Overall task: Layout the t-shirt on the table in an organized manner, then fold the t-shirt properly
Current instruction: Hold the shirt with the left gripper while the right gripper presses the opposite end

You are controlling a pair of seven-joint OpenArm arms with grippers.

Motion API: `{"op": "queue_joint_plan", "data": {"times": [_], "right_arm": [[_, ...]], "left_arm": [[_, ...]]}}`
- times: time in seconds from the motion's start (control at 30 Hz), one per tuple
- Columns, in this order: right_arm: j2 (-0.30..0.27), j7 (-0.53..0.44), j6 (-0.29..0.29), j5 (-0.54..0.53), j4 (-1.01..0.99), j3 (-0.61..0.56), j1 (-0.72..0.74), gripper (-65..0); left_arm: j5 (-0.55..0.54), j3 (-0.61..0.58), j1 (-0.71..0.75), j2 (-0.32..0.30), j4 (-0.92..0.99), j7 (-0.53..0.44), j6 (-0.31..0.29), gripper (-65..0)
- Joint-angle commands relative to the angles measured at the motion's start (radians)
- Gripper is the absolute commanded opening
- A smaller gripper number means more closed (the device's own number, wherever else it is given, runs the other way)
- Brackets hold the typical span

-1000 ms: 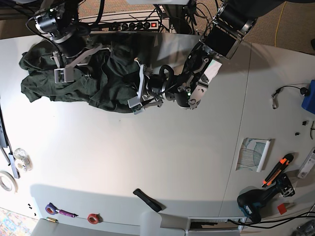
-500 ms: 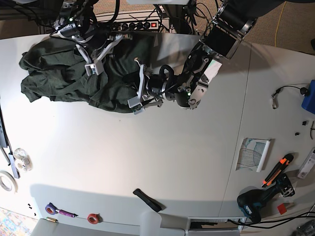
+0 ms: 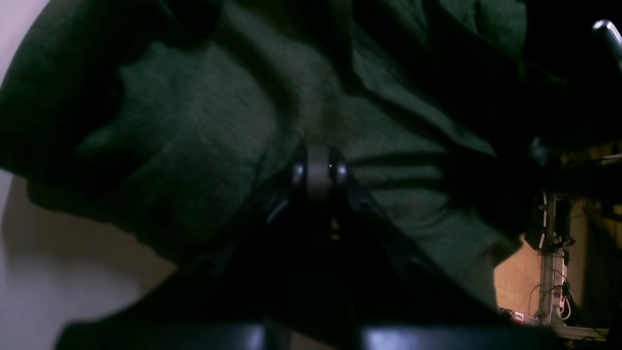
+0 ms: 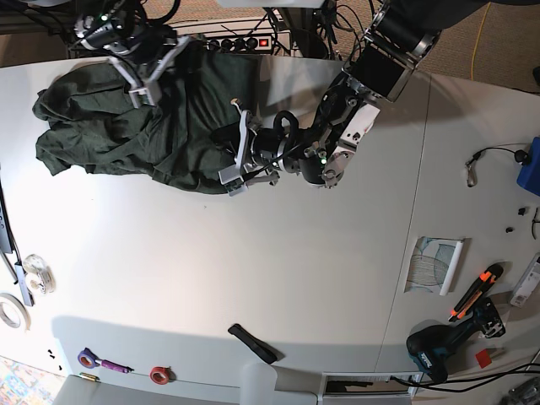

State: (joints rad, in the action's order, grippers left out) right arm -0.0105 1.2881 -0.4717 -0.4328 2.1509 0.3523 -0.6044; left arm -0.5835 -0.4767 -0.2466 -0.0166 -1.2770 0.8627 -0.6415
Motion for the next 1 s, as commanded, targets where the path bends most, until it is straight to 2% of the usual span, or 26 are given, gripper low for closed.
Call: {"op": "queue_joint_plan", "data": {"times": [0.0,0.17,0.37,0.43,0.53,0.57,0.67,0.7,0.83,0.9,0.97], "right_arm": [[-0.006,-0.002,0.0,0.003,0.039,0.031,-0.005,-65.0],[-0.006,-0.006,0.0,0.003,0.12,0.19,-0.005,-65.0],[-0.007,-0.137,0.0,0.004,0.125,0.418,0.005,-65.0],[-0.027,-0.153,0.0,0.004,0.125,0.515,0.031,-65.0],[-0.092,-0.196,-0.004,0.004,0.124,0.658,0.072,-65.0],[-0.119,-0.219,-0.01,0.004,0.122,0.701,0.082,-62.1],[-0.215,-0.281,-0.009,0.004,0.08,0.794,0.1,-33.9],[-0.25,-0.287,-0.006,0.004,0.05,0.809,0.107,-27.9],[-0.382,-0.26,0.008,-0.023,-0.163,0.812,0.156,-26.5],[-0.446,-0.218,0.002,-0.107,-0.32,0.812,0.196,-26.4],[-0.517,-0.14,-0.037,-0.249,-0.497,0.812,0.24,-26.3]], "left_arm": [[0.005,0.002,-0.021,0.008,-0.016,-0.008,-0.002,-65.0],[0.005,0.002,-0.023,0.008,-0.016,-0.008,-0.002,-65.0],[0.004,0.002,-0.023,0.008,-0.016,-0.008,-0.002,-65.0],[0.004,0.002,-0.023,0.008,-0.016,-0.008,-0.002,-65.0],[0.004,0.002,-0.023,0.007,-0.016,-0.007,-0.002,-65.0],[0.004,0.002,-0.023,0.008,-0.016,-0.008,-0.002,-65.0],[0.004,0.002,-0.023,0.008,-0.016,-0.008,-0.002,-65.0],[0.004,0.002,-0.022,0.008,-0.016,-0.008,-0.002,-65.0],[0.004,0.002,-0.022,0.008,-0.016,-0.007,-0.002,-65.0],[0.004,0.002,-0.022,0.008,-0.016,-0.007,-0.003,-65.0],[0.004,0.002,-0.022,0.008,-0.016,-0.007,-0.003,-65.0]]}}
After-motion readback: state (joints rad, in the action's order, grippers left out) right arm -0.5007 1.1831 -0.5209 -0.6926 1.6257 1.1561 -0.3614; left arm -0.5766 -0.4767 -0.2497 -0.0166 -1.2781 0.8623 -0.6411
